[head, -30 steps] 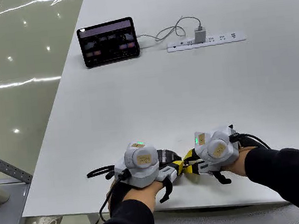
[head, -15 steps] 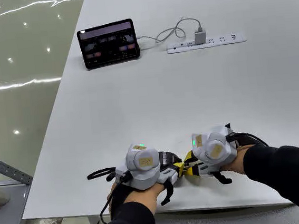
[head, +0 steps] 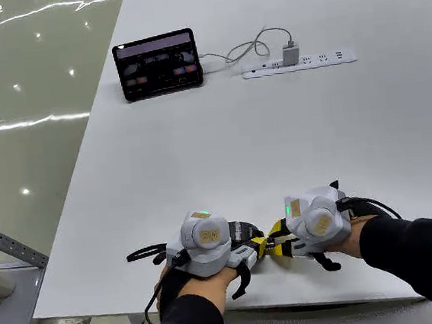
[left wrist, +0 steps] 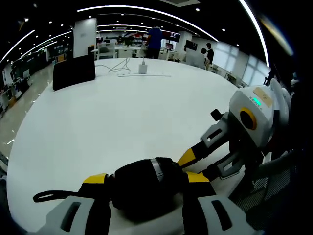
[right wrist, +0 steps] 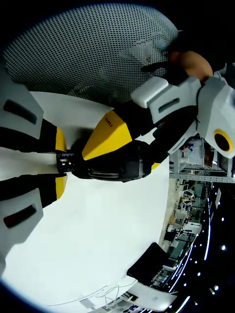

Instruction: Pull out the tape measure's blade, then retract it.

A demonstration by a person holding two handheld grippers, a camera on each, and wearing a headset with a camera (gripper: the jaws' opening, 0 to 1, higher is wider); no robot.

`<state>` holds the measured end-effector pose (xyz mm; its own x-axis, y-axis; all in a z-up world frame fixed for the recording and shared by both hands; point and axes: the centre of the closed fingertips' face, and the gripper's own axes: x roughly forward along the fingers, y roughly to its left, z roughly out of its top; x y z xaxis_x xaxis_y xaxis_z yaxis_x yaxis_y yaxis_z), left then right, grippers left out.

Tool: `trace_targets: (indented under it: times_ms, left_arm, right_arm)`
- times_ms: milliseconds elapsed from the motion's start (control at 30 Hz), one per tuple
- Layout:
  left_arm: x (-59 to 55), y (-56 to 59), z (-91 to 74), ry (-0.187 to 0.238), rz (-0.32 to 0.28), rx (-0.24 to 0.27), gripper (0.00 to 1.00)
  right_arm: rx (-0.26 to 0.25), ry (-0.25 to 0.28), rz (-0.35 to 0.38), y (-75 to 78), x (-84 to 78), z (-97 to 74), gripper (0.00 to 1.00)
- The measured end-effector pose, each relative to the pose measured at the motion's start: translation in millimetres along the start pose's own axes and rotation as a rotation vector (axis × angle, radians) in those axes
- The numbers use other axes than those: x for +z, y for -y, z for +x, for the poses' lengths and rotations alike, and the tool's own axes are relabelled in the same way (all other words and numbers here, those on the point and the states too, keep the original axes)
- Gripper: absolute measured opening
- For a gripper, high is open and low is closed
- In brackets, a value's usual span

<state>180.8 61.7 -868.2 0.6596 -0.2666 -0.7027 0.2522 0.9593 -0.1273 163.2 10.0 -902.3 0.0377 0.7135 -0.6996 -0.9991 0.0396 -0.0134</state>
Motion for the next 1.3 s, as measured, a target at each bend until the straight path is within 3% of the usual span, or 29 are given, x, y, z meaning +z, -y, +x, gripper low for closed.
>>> trace_targets:
  times_ms: [467, 867, 1033, 1200, 1300]
  left_arm:
    - [0.0, 0.8, -0.1, -0.008, -0.007, 0.004, 0.55]
    - [0.9, 1.4, 0.0, -0.002, 0.003, 0.014, 0.57]
    - [-0.1, 1.2, -1.3, -0.031, 0.022, 0.001, 0.57]
    - [-1.0, -1.2, -4.8, -0.054, -0.009, -0.022, 0.57]
    - [5.6, -3.6, -8.0, -0.035, 0.001, -0.062, 0.58]
  right_arm:
    - [0.005, -0.031, -0.04, -0.6, 5.1, 6.0, 0.09]
    - [0.005, -0.03, -0.012, -0.1, 4.6, 5.7, 0.11]
    - [0.007, -0.033, 0.004, -1.2, 3.7, 5.3, 0.12]
    - [-0.036, -0.022, 0.029, 4.2, 2.0, 0.8, 0.27]
    - [-0.066, -0.001, 0.036, 9.8, 4.7, -9.3, 0.34]
